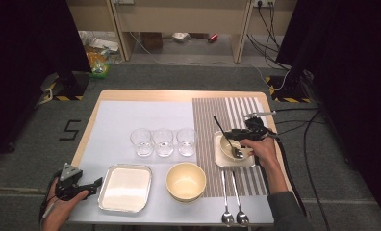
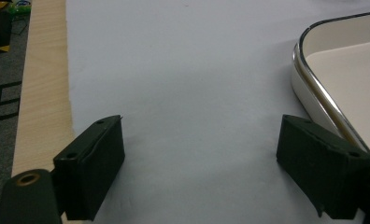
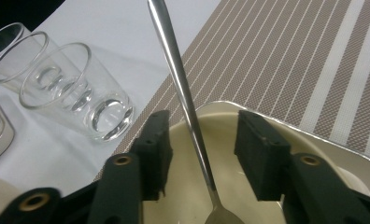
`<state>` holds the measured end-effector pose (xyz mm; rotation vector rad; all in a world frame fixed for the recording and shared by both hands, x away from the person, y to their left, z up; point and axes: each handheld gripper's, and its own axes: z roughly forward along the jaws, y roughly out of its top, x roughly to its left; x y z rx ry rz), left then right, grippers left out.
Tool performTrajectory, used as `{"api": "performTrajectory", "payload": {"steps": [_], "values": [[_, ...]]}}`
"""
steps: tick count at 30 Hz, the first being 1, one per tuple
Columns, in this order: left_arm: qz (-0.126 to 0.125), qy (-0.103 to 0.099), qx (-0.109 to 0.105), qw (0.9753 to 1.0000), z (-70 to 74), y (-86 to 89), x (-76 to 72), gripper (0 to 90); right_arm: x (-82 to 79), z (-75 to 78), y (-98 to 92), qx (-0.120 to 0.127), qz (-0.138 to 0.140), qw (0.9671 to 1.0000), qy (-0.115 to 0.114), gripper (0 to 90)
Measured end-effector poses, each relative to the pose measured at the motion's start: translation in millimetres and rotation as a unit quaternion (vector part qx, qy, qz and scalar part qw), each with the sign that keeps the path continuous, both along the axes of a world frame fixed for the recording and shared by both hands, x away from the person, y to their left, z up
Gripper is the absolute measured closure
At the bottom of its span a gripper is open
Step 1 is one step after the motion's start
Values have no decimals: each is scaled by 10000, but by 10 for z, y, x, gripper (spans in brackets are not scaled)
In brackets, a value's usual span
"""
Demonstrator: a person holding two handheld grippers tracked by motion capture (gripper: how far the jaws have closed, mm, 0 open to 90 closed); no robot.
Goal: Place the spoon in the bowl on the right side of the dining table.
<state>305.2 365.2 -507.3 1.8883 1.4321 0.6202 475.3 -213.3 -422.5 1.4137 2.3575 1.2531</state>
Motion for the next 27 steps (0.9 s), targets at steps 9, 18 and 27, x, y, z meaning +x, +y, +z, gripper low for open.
{"api": "performTrajectory", "payload": {"steps": [9,18,27], "values": [[-11,19,0,10000,3,3,0,144,6,38,131,-43,71,9999,-110,414],[-16,33,5,10000,5,3,-2,144,43,101,256,-43,136,9997,-195,414],[-4,13,2,10000,3,1,-2,144,103,47,402,-46,212,9997,-92,414]]}}
